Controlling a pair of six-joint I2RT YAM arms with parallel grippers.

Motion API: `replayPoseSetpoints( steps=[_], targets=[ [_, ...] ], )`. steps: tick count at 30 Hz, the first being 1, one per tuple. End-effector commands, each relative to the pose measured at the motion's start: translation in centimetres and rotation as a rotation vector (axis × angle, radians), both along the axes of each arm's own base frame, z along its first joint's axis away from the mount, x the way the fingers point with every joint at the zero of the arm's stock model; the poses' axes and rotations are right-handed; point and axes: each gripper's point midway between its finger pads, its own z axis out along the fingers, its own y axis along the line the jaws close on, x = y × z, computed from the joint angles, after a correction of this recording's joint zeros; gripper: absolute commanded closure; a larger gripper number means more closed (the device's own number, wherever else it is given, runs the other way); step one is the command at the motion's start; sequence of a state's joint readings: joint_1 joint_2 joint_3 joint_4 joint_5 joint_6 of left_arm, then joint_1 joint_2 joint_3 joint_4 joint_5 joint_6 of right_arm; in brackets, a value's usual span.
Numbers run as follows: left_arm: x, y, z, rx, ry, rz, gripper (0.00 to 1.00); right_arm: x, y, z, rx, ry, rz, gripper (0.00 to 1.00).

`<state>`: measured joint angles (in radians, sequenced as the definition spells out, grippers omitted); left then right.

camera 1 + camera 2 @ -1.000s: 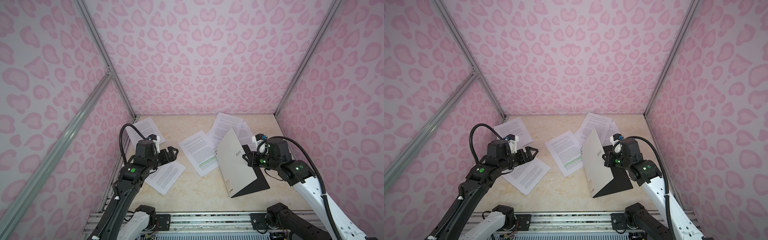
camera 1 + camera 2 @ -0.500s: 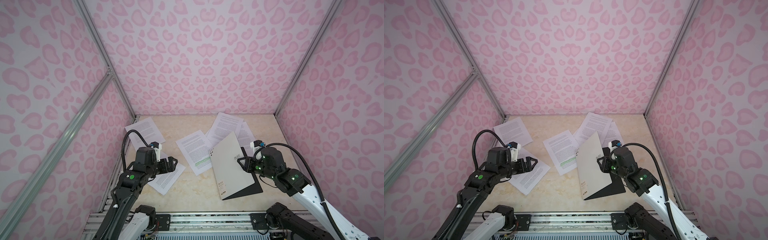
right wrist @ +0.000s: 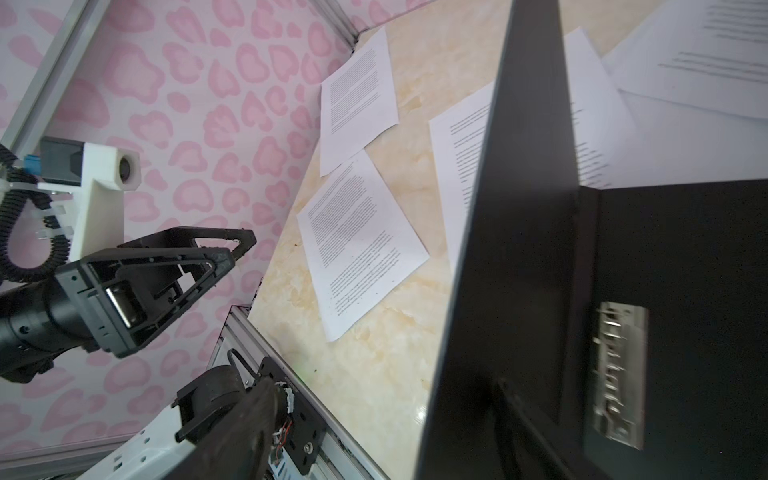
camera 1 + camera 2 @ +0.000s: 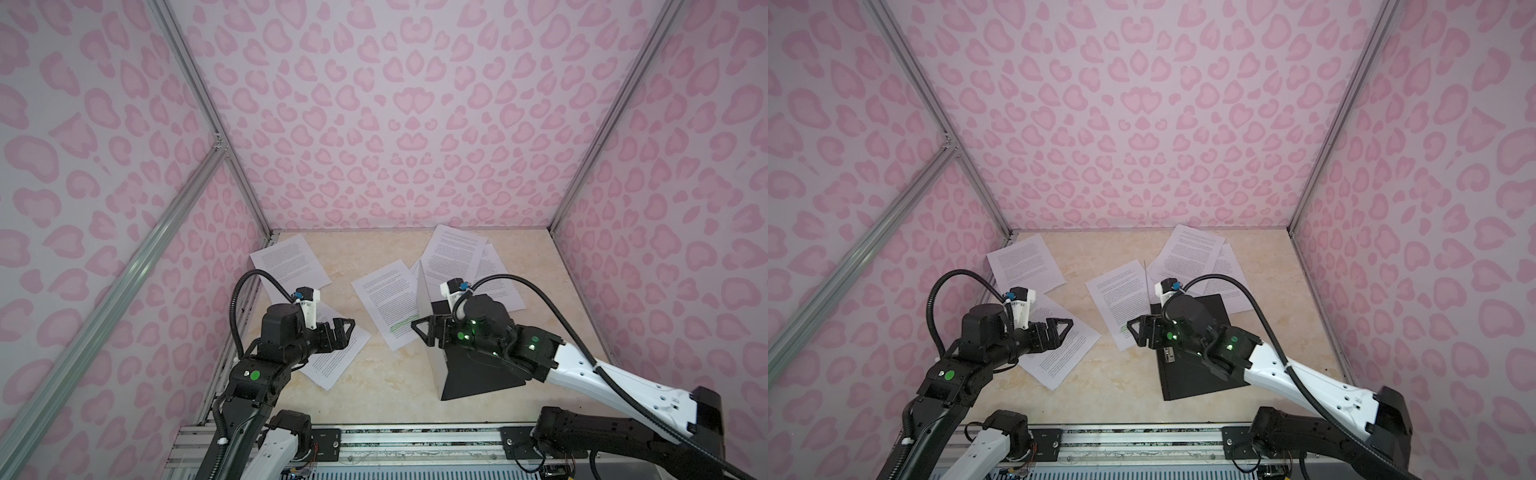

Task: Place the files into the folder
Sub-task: 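Swing the cover open flat with the right gripper, exposing the black interior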

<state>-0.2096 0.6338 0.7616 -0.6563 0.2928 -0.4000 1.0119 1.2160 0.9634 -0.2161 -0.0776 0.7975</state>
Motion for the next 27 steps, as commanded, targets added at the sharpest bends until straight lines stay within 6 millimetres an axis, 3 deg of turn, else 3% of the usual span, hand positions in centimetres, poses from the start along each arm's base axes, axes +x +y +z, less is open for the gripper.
replayPoseSetpoints(
  steps=[1, 3, 5, 7, 10, 12, 15, 19, 21, 24, 27],
  targets=[
    [0.3, 1.5, 1.7, 0.024, -0.086, 0.08, 0.03, 1.5, 5.9, 1.1, 0.082, -0.067, 0.002, 0.14],
    [0.0, 2.5, 2.5, 0.033, -0.126, 0.131, 0.03, 1.6, 9.9, -0.1, 0.066, -0.061, 0.058, 0.1],
    [-0.3, 3.5, 3.2, 0.038, -0.162, 0.176, 0.03, 2.1, 12.2, -0.9, 0.04, -0.068, 0.082, 0.08],
    [-0.7, 4.1, 3.9, 0.038, -0.197, 0.21, 0.03, 2.9, 12.8, -1.1, 0.037, -0.066, 0.087, 0.07],
    [-1.2, 4.4, 4.6, 0.027, -0.238, 0.223, 0.03, 4.4, 11.7, -1.0, 0.051, -0.052, 0.084, 0.06],
    [-1.2, 3.2, 4.5, -0.001, -0.239, 0.158, 0.03, 5.0, 9.8, -1.7, 0.041, -0.023, 0.085, 0.07],
    [-0.8, -0.9, 3.1, -0.086, -0.148, -0.055, 0.03, 5.4, 5.5, -4.0, -0.018, 0.02, 0.071, 0.1],
    [-0.8, -4.3, -0.7, -0.08, 0.077, -0.168, 0.03, 4.5, -1.7, -7.8, -0.102, 0.085, 0.044, 0.15],
    [-1.1, -6.3, -3.1, -0.199, 0.202, -0.183, 0.03, 3.9, -5.3, -9.1, -0.127, 0.113, 0.016, 0.17],
    [-1.6, -9.1, -6.7, -0.301, 0.279, -0.209, 0.03, 2.7, -9.1, -10.6, -0.135, 0.135, -0.024, 0.21],
    [-1.9, -9.7, -9.9, -0.267, 0.315, -0.173, 0.03, 1.5, -11.3, -11.7, -0.1, 0.15, -0.051, 0.22]
  ],
)
